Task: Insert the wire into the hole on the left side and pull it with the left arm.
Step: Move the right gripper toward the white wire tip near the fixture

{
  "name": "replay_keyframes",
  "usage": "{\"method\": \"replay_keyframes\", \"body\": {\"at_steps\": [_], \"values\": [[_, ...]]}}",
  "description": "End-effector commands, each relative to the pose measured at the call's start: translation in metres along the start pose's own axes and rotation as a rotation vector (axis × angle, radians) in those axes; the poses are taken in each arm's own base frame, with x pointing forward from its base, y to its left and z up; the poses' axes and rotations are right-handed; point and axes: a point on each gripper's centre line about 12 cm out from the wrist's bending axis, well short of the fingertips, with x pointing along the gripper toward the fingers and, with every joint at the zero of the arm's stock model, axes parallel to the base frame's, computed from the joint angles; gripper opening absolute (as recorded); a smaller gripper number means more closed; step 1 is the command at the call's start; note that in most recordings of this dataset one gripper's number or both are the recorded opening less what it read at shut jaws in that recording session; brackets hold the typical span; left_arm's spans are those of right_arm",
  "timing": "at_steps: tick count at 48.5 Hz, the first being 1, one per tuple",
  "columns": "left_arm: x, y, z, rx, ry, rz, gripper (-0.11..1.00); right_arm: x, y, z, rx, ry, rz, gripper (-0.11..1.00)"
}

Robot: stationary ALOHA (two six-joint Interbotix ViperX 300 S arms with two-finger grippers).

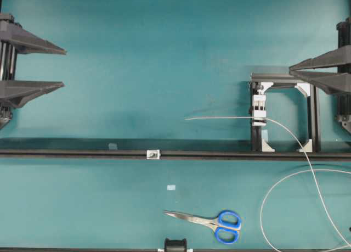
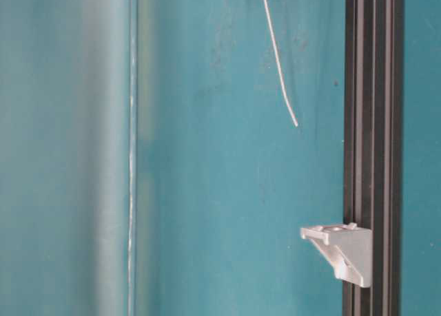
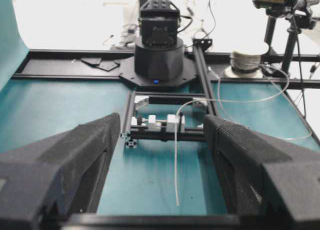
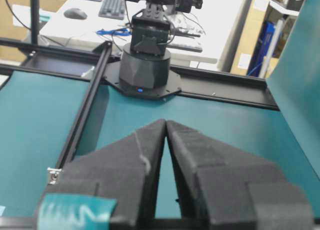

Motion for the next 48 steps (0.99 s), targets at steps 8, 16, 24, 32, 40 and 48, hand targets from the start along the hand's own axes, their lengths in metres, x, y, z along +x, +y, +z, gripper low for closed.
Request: {"method": "replay_keyframes", "body": {"at_steps": [8, 16, 24, 32, 40, 48], "values": [[-0.001, 0.000, -0.010, -0.026, -0.006, 0.003, 0.02, -0.001, 0.001, -0.020, 0.016, 0.009, 0.006, 0.04], [-0.004, 0.000, -0.023, -0.030, 0.015, 0.005, -0.10, 0.002, 0.001, -0.035, 0.016, 0.038, 0.006, 0.01], [-0.009, 0.001, -0.039, -0.036, 0.052, 0.009, -0.08, 0.012, 0.001, -0.052, 0.017, 0.120, 0.006, 0.02], [-0.013, 0.001, -0.049, -0.037, 0.064, 0.010, 0.06, 0.023, 0.002, -0.069, 0.017, 0.181, 0.005, 0.31], [-0.016, 0.001, -0.056, -0.038, 0.081, 0.011, 0.21, 0.029, 0.001, -0.083, 0.028, 0.222, 0.001, 0.45], [-0.017, 0.001, -0.060, -0.038, 0.092, 0.011, 0.25, 0.036, 0.001, -0.093, 0.089, 0.264, -0.011, 0.45]]}}
